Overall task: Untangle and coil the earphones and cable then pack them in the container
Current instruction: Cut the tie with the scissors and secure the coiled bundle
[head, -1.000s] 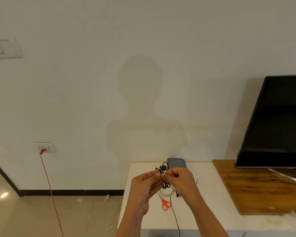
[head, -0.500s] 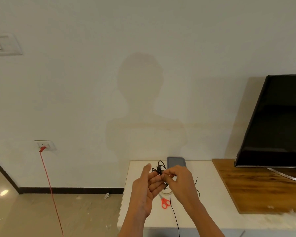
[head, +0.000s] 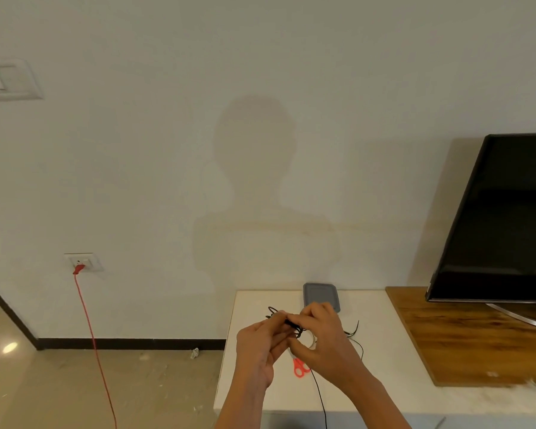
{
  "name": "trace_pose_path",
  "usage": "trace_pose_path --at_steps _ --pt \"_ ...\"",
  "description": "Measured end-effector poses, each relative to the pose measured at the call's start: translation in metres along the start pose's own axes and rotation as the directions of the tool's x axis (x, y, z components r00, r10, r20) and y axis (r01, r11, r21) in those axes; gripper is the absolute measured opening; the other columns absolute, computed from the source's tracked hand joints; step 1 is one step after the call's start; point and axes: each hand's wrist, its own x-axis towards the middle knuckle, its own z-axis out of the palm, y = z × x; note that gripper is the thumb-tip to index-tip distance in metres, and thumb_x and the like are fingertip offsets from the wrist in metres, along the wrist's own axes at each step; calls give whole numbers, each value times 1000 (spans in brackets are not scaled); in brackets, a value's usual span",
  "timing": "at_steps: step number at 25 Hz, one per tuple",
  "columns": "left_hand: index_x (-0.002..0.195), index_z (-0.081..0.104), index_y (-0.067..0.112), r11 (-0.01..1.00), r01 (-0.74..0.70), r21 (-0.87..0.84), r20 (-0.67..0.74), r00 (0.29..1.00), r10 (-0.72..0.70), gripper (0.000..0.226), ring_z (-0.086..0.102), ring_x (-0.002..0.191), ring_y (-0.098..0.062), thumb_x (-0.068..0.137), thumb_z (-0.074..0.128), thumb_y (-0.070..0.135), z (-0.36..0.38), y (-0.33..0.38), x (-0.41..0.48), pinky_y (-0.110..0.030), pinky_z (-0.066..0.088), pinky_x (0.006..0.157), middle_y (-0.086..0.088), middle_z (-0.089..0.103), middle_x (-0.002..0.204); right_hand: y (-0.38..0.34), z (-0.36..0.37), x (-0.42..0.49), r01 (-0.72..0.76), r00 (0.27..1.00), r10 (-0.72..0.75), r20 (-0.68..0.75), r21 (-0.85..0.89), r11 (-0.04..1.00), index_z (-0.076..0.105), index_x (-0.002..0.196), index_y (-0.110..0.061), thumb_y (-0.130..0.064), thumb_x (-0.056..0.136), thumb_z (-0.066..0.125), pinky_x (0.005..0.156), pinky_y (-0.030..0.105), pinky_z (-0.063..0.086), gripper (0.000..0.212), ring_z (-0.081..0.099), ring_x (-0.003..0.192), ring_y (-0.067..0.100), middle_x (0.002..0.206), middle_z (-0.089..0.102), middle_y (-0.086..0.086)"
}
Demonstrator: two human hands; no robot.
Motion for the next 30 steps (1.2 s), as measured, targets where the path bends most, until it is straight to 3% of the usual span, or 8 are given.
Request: trace_pose_path --at_steps 7,14,17,19,23,24,27,30 --pt "98 72 -2 998 34 -49 48 998 -32 19 75 74 -27 86 68 12 0 1 -4 -31 62 65 -20 75 87 3 2 5 95 965 -102 -242 -38 995 75 99 -22 -28 79 69 68 13 37 21 40 82 1 76 57 -6" --pt "102 70 5 995 51 -84 48 998 -47 19 73 83 -25 88 67 16 1 -1 -3 -33 59 73 -15 76 90 -4 7 7 -45 946 95 -309 165 985 76 85 -20 -17 84 69 73 10 42 7 54 87 4 82 60 -17" --pt "99 72 10 1000 9 -23 -6 1000 -9 16 64 79 -17 87 68 20 3 -5 0 -28 54 73 -7 73 82 -10 7 9 -230 920 318 -230 340 912 68 74 -37 -17 86 68 65 7 44 24 59 82 2 76 64 -24" --pt "95 74 11 999 -37 12 -14 999 38 13 56 75 -15 87 68 19 4 -8 1 -29 50 75 -3 70 76 -10 7 12 -303 899 405 -167 431 850 64 66 -43 -21 86 67 62 8 46 30 63 74 2 65 68 -18" --pt "85 75 18 977 -172 127 -21 984 176 7 63 86 -10 86 69 20 3 -12 2 -33 43 85 5 75 77 -7 7 20 -480 832 554 22 530 699 74 67 -18 -28 84 67 63 29 48 21 61 65 26 71 71 10" --pt "85 75 18 972 -187 139 -6 982 189 6 64 87 -8 85 70 20 3 -13 3 -33 42 86 6 76 78 -5 6 22 -525 810 582 74 534 662 74 69 -12 -29 84 67 64 30 47 23 59 63 26 73 71 16" --pt "88 75 16 977 -161 141 33 987 158 10 64 96 -10 84 70 23 0 -16 5 -39 40 98 5 76 84 0 2 27 -626 753 630 189 499 599 74 71 -3 -28 82 70 64 28 48 28 59 64 17 73 71 17" --pt "94 74 16 988 -103 118 -26 994 107 14 56 117 -32 84 71 26 1 -21 10 -50 36 107 2 73 86 2 1 29 -664 726 656 209 463 587 73 73 -8 -29 79 71 65 27 50 21 62 66 13 71 71 8"
